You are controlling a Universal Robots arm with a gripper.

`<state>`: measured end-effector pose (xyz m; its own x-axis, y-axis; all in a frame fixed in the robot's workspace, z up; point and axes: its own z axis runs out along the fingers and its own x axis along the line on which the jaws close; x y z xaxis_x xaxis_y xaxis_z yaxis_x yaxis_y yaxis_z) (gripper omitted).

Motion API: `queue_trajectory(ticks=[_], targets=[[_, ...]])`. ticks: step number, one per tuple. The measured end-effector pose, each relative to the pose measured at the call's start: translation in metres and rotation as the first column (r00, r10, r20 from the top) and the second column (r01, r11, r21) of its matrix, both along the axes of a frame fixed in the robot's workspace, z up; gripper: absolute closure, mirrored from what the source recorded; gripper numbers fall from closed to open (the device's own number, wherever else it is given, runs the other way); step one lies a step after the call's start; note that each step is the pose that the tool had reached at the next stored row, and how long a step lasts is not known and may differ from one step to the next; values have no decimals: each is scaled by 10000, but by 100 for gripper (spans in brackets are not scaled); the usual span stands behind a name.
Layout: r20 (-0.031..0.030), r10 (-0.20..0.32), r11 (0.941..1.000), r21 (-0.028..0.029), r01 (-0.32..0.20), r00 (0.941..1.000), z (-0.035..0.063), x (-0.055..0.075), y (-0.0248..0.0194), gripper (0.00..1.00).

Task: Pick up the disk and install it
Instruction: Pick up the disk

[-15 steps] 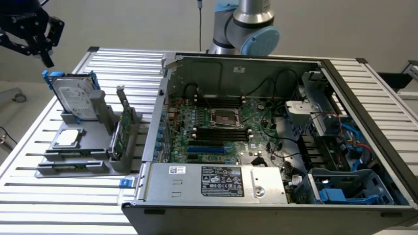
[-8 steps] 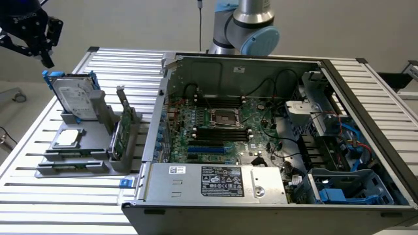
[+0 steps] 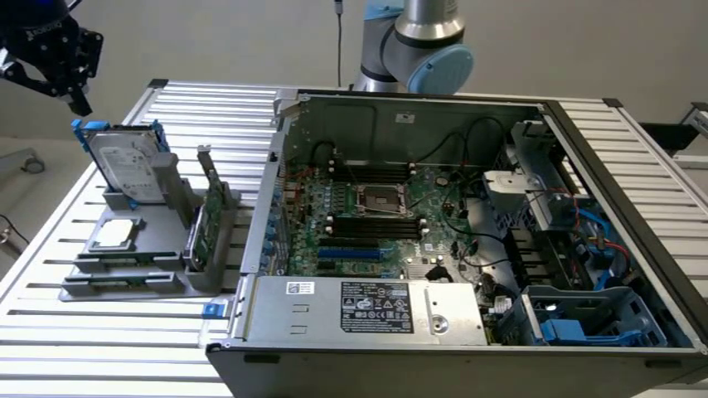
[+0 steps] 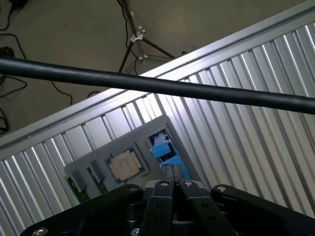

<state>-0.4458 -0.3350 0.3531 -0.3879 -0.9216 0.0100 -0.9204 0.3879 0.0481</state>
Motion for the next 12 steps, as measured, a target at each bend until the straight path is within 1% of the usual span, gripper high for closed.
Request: queue_trajectory(ticks=[3, 6, 9, 12], targets=[[0, 540, 9985, 7, -540, 9985, -2, 0, 0, 89], [1, 1089, 9941, 17, -1089, 9941, -4, 0, 0, 89], [3, 1622, 9867, 31, -1622, 9868, -5, 0, 0, 89], [6, 2160, 9764, 45, -2160, 9764, -6, 0, 0, 89]])
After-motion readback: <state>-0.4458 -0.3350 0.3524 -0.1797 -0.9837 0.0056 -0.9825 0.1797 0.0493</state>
